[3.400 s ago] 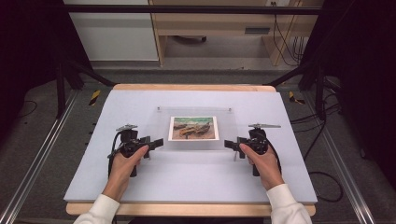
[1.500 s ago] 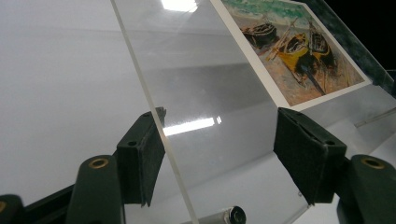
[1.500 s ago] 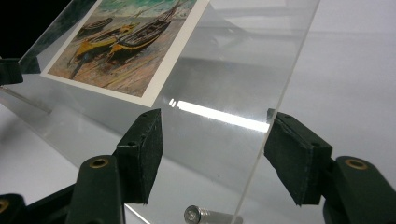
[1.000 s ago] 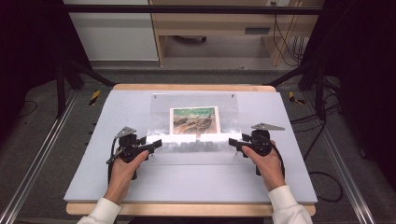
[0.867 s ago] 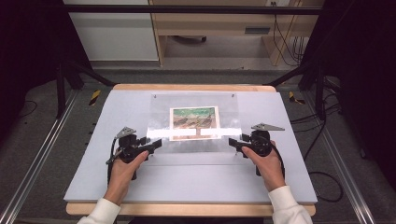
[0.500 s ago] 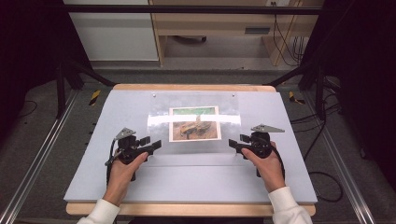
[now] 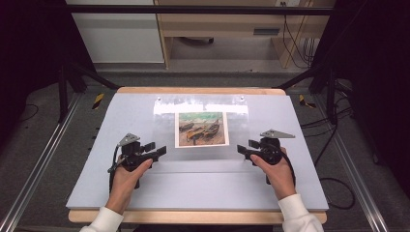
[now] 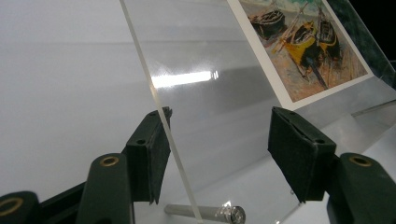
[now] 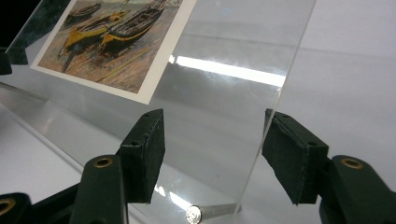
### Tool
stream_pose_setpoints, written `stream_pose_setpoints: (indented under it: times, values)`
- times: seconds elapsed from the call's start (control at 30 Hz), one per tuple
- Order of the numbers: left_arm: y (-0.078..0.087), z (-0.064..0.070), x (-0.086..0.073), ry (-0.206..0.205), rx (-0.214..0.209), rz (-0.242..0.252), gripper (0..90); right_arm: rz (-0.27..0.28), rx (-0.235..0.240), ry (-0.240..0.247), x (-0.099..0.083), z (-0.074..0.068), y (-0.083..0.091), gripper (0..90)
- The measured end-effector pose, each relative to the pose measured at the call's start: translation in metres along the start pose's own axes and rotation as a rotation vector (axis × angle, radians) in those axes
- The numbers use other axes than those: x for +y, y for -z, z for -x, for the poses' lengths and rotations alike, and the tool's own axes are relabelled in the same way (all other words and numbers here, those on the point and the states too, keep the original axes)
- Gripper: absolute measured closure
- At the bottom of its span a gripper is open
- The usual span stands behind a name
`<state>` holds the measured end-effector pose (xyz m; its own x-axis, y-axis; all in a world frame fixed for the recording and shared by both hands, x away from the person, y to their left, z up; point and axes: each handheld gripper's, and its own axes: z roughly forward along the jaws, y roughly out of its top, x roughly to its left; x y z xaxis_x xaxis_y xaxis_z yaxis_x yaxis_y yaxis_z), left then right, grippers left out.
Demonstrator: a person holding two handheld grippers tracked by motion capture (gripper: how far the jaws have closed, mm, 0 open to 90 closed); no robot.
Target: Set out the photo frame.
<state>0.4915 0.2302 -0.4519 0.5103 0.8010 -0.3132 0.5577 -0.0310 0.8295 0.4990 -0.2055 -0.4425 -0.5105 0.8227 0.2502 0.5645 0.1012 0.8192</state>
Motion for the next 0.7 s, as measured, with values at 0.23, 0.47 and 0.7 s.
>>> stream_pose_setpoints:
  times: [0.23,0.47,0.7]
  values:
    - [0.003,0.001,-0.001,-0.007,0.003,-0.004,40.5,0.006,-0.003,0.009,-0.001,-0.001,0.003,42.2]
    - [0.007,0.004,-0.003,-0.028,0.01,-0.007,42.0,0.001,-0.016,0.026,-0.004,-0.005,0.007,44.6]
    - [0.011,0.007,-0.006,-0.044,0.015,-0.01,44.0,0.003,-0.028,0.038,-0.007,-0.009,0.012,47.6]
